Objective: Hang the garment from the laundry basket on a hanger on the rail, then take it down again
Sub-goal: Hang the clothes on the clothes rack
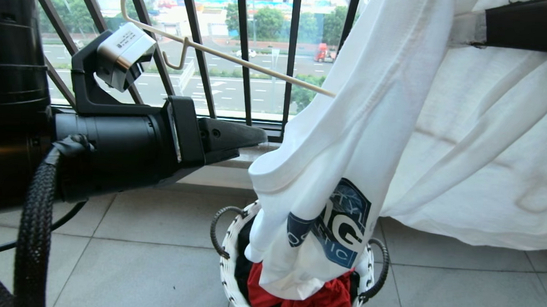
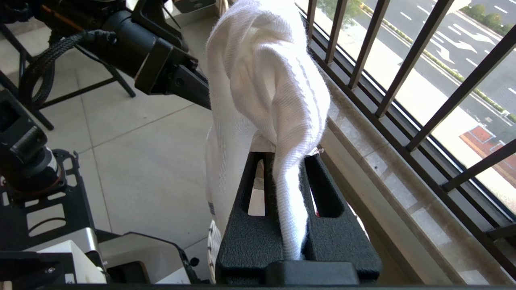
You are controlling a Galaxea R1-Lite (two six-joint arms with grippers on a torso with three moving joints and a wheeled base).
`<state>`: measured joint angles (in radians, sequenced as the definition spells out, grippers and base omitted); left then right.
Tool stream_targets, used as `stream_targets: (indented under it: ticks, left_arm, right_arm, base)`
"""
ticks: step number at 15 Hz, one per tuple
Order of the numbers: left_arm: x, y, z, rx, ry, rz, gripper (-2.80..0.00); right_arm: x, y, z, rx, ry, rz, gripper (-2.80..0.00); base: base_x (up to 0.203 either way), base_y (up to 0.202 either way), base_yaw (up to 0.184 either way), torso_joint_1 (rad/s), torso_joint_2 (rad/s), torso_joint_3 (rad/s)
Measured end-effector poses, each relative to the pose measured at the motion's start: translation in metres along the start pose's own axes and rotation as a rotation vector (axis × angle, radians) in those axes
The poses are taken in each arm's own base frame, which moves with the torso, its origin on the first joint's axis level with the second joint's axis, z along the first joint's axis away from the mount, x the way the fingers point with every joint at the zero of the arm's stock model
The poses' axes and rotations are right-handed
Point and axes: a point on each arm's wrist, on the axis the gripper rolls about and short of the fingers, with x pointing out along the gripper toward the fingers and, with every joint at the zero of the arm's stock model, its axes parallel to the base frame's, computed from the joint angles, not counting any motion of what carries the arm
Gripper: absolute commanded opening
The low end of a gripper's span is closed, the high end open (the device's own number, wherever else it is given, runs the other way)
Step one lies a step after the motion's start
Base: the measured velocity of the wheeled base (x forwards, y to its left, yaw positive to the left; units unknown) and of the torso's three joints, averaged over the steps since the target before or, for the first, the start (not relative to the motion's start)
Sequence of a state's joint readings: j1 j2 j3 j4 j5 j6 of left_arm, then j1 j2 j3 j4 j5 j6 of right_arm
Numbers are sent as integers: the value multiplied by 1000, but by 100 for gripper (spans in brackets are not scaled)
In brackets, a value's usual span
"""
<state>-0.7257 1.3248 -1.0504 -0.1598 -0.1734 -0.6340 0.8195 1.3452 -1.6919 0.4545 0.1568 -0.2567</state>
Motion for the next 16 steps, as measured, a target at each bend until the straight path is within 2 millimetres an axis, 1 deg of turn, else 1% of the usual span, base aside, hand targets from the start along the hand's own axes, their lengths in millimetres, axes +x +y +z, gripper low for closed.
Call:
stream_targets:
  ticks: [2, 10, 12, 14, 16]
  left_arm:
    - [6, 4, -4, -1, 10, 13, 0]
    - [22, 6, -19, -3, 74, 20, 0]
    - [29, 10, -21, 14, 57, 78, 0]
    - [37, 13, -20, 67, 0, 143, 0]
    - [42, 15, -21, 80, -23, 161, 0]
  right_arm:
    - [-1, 2, 0, -2, -2, 12, -280]
    - [0, 8, -1, -6, -2, 44, -280]
    - [-3, 10, 0, -8, -8, 50, -280]
    - [-6, 11, 0, -11, -12, 53, -280]
    - [-9, 11, 1, -12, -17, 50, -280]
  base:
    - [0, 0, 0, 0, 0, 0]
    - [0, 0, 0, 0, 0, 0]
    - [0, 0, 0, 0, 0, 0]
    - [0, 0, 0, 0, 0, 0]
    - [0, 0, 0, 0, 0, 0]
